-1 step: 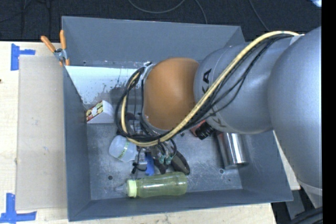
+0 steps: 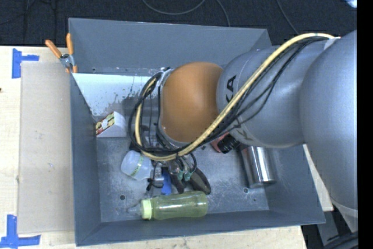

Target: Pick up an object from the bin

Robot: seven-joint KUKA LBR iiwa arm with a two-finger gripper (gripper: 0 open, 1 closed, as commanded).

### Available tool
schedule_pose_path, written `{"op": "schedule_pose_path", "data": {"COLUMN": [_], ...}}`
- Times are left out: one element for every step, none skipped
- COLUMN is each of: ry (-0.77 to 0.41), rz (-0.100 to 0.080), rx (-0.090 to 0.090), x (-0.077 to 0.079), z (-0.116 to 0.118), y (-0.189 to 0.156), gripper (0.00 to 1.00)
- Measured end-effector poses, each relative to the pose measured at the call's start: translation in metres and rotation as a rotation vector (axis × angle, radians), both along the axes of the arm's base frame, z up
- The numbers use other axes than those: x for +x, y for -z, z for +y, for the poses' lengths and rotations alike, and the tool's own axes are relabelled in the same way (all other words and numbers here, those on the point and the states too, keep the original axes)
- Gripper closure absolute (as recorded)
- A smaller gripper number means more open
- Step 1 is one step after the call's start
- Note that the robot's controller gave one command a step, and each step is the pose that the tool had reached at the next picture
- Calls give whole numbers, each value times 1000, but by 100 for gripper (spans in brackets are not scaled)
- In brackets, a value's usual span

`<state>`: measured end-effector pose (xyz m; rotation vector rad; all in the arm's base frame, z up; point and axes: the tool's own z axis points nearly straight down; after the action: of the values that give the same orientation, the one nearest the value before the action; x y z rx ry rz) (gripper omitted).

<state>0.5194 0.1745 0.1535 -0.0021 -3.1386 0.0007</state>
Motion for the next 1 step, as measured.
{"op": "schedule_pose_path", "data": {"ry": [44], "rz": [0], "rx": [1], "x": [26], "z": [-54], "y": [71], "gripper": [0]}}
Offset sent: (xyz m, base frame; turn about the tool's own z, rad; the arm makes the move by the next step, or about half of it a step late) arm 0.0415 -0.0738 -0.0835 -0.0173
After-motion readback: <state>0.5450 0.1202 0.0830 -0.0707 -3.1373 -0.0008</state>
